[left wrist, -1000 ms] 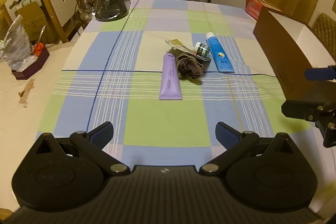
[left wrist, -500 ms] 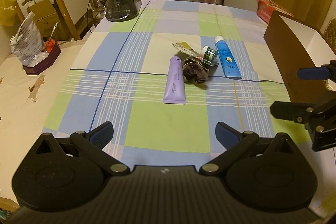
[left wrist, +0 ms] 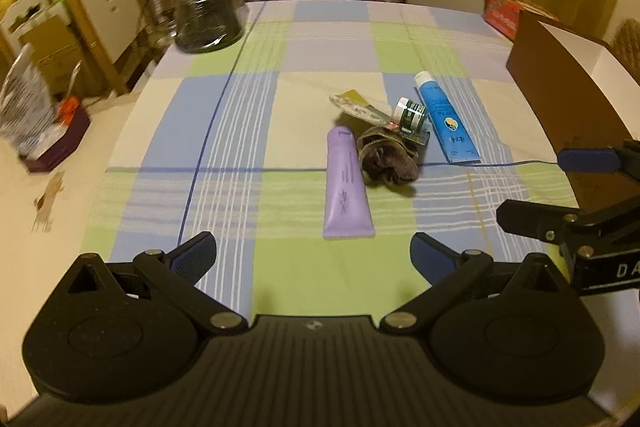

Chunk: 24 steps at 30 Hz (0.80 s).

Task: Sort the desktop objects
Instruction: 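Grasp the purple tube with the left tool while the right tool grasps the dark pouch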

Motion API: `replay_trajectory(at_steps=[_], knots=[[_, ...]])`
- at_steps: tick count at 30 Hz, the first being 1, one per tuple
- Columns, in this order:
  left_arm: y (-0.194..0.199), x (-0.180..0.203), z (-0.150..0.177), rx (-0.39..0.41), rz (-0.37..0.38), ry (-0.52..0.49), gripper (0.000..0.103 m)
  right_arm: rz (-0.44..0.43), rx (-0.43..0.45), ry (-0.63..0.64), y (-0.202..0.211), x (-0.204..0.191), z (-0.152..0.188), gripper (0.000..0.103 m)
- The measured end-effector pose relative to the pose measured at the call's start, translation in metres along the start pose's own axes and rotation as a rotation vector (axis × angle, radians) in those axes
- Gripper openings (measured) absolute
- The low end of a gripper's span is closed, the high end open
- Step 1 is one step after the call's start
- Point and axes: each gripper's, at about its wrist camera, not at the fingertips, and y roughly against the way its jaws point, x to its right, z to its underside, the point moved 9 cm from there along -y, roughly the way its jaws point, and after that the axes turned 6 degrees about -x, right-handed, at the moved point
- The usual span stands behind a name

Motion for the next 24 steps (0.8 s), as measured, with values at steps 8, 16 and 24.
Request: replay_trajectory(at_steps=[8,16,24], knots=[[-0.045,-0.016,-0.017,0.046,0.039,-0.122,0.098,0.073,-0.072,-0.025,0.001,-0.003,-0.018,0.103],[-0.073,-0.020,-0.035,0.068,0.080,-0.179,0.093,-0.008,-0.082,0.062,-0.043,-0.015,-0.016,0.102],[-0.080,-0.004,-0.027,0.033,0.117,-0.179,0.092,-0.092,-0.019,0.046,-0.060,-0.001,-0.012,0.097]])
